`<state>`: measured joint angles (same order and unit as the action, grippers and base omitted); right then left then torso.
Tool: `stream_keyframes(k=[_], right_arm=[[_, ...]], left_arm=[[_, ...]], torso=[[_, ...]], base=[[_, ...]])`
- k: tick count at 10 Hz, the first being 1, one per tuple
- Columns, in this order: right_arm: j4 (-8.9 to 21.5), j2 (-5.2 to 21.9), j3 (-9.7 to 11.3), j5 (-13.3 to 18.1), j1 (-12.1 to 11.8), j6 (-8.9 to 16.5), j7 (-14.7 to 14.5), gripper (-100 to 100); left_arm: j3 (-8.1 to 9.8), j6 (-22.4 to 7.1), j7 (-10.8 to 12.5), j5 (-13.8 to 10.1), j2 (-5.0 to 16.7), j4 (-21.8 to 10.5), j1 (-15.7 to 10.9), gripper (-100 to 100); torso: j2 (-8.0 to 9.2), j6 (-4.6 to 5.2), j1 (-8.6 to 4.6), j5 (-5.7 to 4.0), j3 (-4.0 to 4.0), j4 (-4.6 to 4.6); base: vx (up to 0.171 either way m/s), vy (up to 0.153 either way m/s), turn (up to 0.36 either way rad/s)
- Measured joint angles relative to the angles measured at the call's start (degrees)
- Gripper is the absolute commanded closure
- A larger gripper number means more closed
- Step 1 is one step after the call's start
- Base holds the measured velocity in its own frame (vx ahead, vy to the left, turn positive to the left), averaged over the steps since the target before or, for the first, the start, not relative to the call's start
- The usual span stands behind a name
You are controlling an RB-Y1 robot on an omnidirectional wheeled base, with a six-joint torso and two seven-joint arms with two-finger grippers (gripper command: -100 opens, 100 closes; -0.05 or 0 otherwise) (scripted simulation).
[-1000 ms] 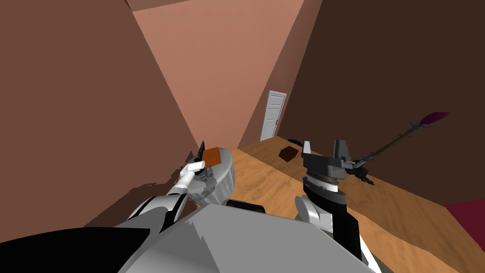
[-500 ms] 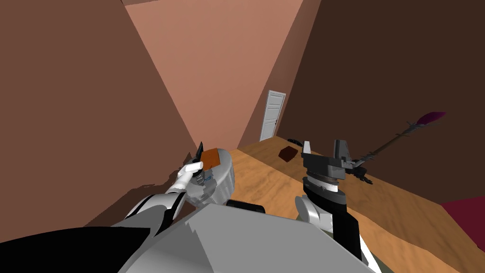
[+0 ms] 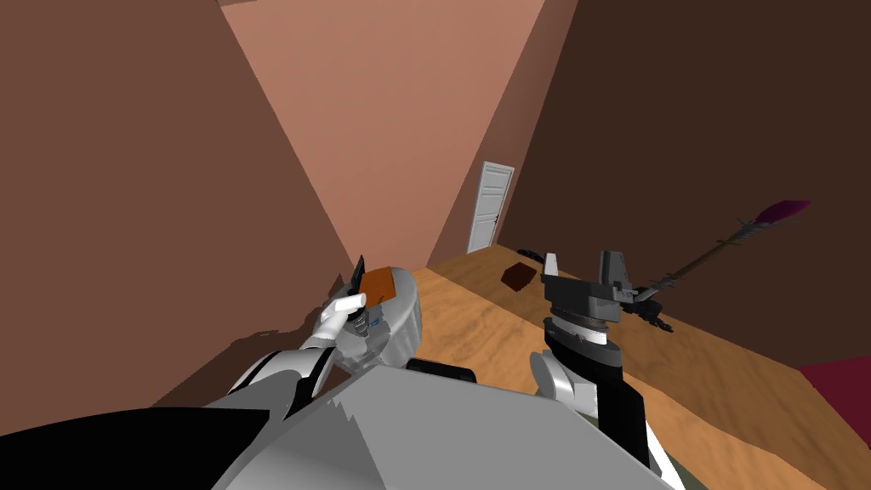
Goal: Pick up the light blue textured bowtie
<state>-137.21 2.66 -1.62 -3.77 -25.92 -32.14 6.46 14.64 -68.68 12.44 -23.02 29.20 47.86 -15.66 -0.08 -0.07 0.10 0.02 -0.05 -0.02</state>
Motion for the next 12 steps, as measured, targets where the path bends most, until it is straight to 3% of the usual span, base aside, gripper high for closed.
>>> stream_keyframes(k=[1,2,6,7,8,11,12], right_arm=[[0.00,0.00,0.00,0.00,0.00,0.00,0.00,0],[0.00,0.00,0.00,0.00,0.00,0.00,0.00,0],[0.00,0.00,0.00,0.00,0.00,0.00,0.00,0],[0.00,0.00,0.00,0.00,0.00,0.00,0.00,0],[0.00,0.00,0.00,0.00,0.00,0.00,0.00,0],[0.00,-0.01,0.01,0.00,0.01,0.00,0.00,0],[0.00,0.00,0.00,0.00,0.01,0.00,0.00,0]], left_arm=[[-0.09,1.06,-0.15,0.18,-0.37,-1.02,-0.08,-100],[-0.11,1.32,-0.19,0.20,-0.42,-1.15,-0.09,100],[-0.11,1.34,-0.21,0.21,-0.39,-1.10,-0.12,100],[-0.11,1.34,-0.20,0.21,-0.39,-1.11,-0.12,0],[-0.11,1.34,-0.20,0.21,-0.39,-1.11,-0.12,100],[0.20,-1.45,-0.04,-0.44,0.99,0.77,-0.52,100],[0.21,-1.68,0.00,-0.45,1.03,0.87,-0.54,0]], torso=[[0.06,0.00,-0.08,-0.01,0.03,0.01],[0.10,0.00,-0.10,-0.03,0.06,0.03],[0.12,-0.01,-0.09,-0.01,0.06,0.01],[0.12,-0.01,-0.09,-0.01,0.06,0.01],[0.12,-0.01,-0.09,-0.01,0.06,0.01],[0.23,-0.01,-0.19,-0.04,0.12,0.04],[0.19,-0.01,-0.15,-0.02,0.10,0.02]], base=[[0.000,0.000,0.000],[0.000,0.000,0.000],[0.000,0.000,0.000],[0.000,0.000,0.000],[-0.014,-0.008,-0.010],[-0.023,-0.018,-0.005],[0.000,0.000,0.000]])
